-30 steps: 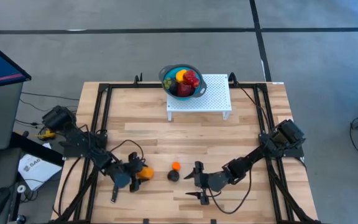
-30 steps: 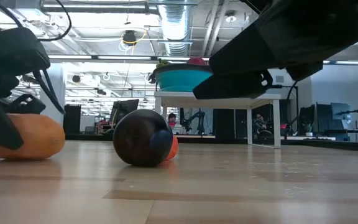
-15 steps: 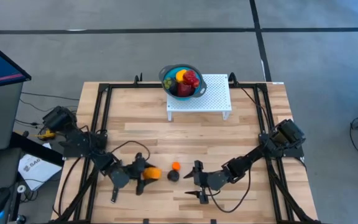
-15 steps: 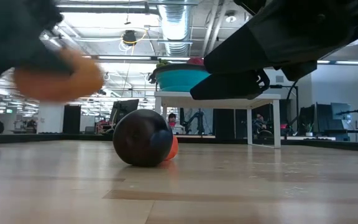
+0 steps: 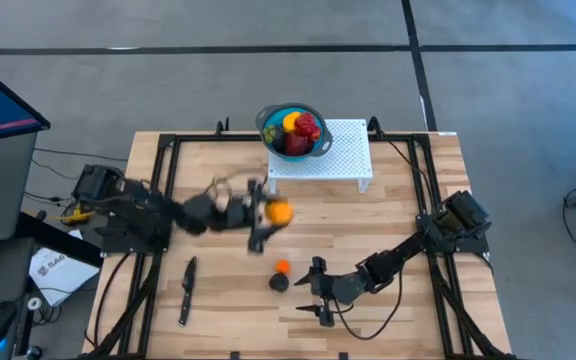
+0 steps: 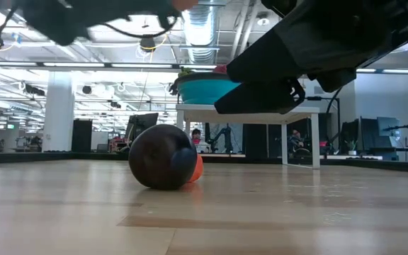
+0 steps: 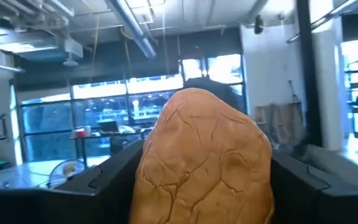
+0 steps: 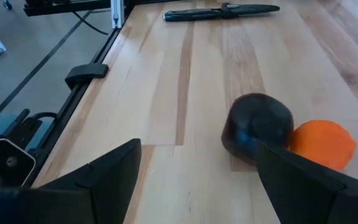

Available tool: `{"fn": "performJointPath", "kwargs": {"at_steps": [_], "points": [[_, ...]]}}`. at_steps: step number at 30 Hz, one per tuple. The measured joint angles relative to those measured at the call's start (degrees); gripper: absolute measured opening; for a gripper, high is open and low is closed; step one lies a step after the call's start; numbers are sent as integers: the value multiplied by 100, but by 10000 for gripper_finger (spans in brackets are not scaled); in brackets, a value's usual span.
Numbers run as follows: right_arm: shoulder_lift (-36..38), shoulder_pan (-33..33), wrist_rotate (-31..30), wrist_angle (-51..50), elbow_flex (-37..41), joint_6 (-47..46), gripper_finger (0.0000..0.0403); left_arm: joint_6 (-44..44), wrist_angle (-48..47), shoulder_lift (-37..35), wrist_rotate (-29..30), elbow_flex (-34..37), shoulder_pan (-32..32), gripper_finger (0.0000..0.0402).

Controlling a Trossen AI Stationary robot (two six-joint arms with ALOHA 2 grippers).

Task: Pick & Place Fruit
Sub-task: Put the potato into the blue strainer bowl on the shelf

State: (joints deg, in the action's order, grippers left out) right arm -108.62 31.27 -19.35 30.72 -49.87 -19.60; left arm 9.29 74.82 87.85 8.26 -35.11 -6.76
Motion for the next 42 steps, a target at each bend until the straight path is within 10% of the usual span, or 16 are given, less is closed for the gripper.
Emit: {"fn": "performJointPath", "kwargs": {"at_steps": [16, 42], "points": [[2, -511, -19, 51, 4, -660, 306, -85, -5732, -224, -1406, -3484, 3599, 258], [253, -2141, -16, -1141, 203, -232, 306, -1436, -6287, 1383, -2611, -4269, 4837, 260]]}}
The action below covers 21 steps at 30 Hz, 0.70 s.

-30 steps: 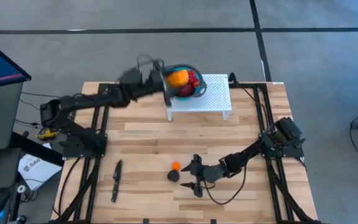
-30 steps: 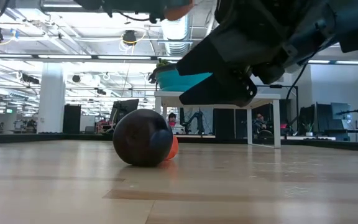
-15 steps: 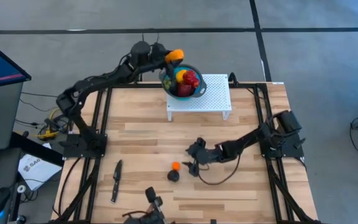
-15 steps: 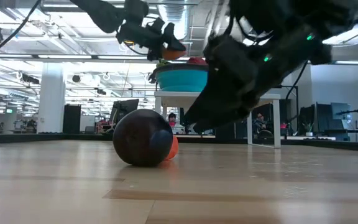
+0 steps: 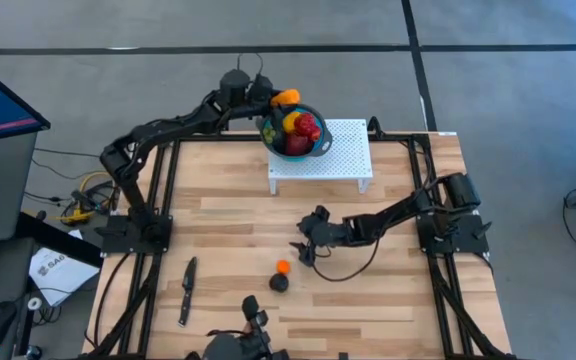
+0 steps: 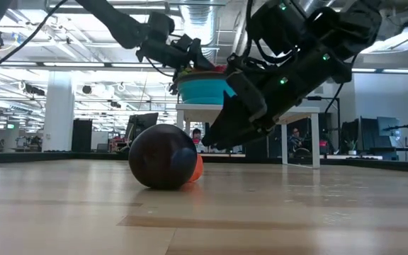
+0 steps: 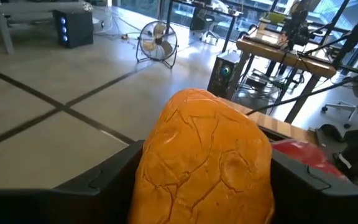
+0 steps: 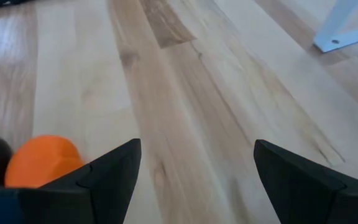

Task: Pick & Place Fruit
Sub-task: Put the potato into the blue strainer bowl on the shelf, then put the orange into the blue strainer bowl on the shelf

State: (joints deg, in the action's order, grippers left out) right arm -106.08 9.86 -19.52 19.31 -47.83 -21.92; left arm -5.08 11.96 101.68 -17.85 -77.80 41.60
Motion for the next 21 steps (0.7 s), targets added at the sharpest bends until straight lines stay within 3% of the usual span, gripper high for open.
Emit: {"fn": "performJointPath", "kwargs": {"at_steps": [12, 21], "points": [[0, -140, -1, 172, -2, 150, 306, 17, -262, 36, -72, 4, 0, 318], [0, -141, -3, 201, -4, 145, 306, 164, -408, -153, -308, 4, -29, 322]]}}
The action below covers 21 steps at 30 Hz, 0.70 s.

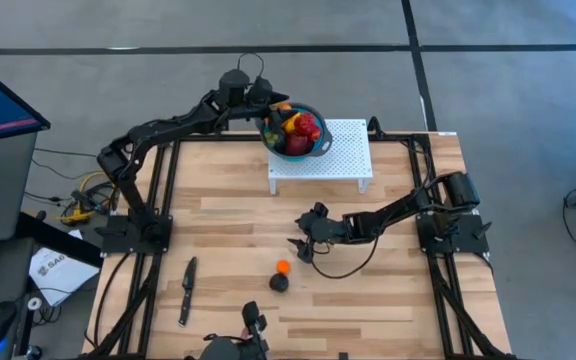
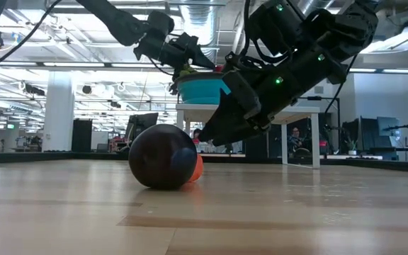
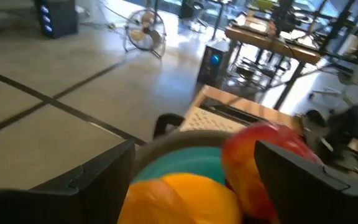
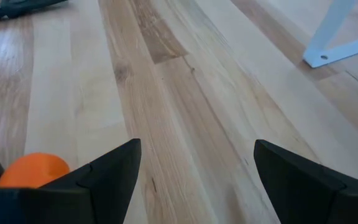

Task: Pick & Place Fruit
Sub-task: Put the orange into the blue strainer bowl on the shelf

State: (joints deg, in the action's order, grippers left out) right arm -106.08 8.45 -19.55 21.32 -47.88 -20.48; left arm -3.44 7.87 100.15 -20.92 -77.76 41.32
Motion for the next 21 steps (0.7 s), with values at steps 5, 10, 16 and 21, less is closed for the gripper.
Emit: {"fn": "performJointPath", "kwargs": {"at_steps": [5, 10, 16, 21], "points": [[38, 14, -11, -218, -2, -51, 306, 431, -605, -485, -352, 36, -58, 322], [42, 139, -17, -236, -4, -163, 306, 956, -957, -1591, -347, 1011, -435, 314], [42, 456, 13, 104, -4, 78, 306, 1032, -454, -3338, -144, 2967, -1292, 303], [17, 643, 1127, 453, -5, 831, 306, 420, 840, -4477, -138, 4681, -2277, 301]]}}
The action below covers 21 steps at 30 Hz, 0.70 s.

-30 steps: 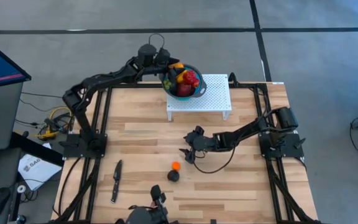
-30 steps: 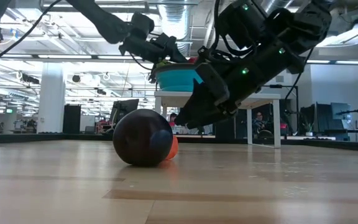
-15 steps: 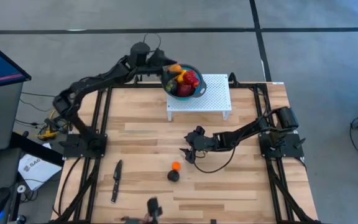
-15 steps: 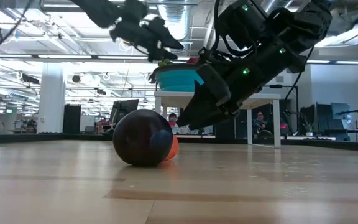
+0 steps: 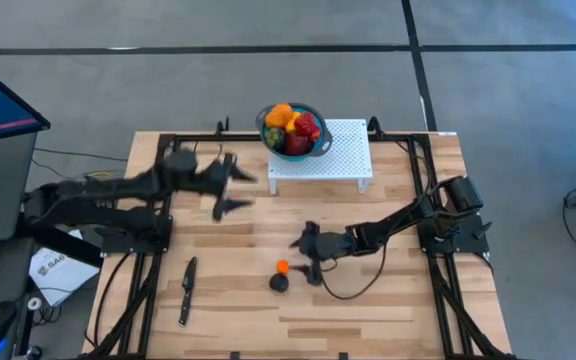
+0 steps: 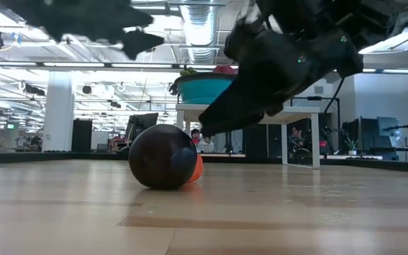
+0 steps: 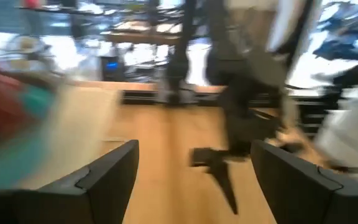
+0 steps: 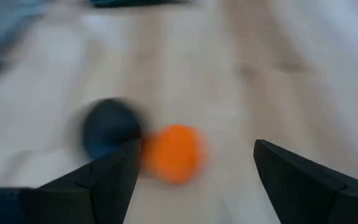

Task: Pick & Place Fruit
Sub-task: Put the orange into the blue strainer bowl on the shelf

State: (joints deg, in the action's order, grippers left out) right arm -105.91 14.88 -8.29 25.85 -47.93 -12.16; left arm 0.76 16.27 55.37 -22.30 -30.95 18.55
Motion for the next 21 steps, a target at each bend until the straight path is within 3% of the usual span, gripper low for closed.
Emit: {"fn": "performJointPath", "kwargs": {"at_steps": [3, 9, 15, 21], "points": [[-126, 104, 754, 0, -51, 534, 306, -524, 852, -380, 356, 891, -658, 301], [-328, 241, 740, -576, -262, 1814, 306, -1441, 1868, -539, 1967, 2114, -2102, 301], [-332, -86, 437, -894, -323, 1978, 306, -2295, 2218, -282, 3421, 2569, -3451, 301], [-602, -457, 1590, -189, -335, 2372, 301, -2410, 2511, 122, 4354, 2589, -4141, 301]]}}
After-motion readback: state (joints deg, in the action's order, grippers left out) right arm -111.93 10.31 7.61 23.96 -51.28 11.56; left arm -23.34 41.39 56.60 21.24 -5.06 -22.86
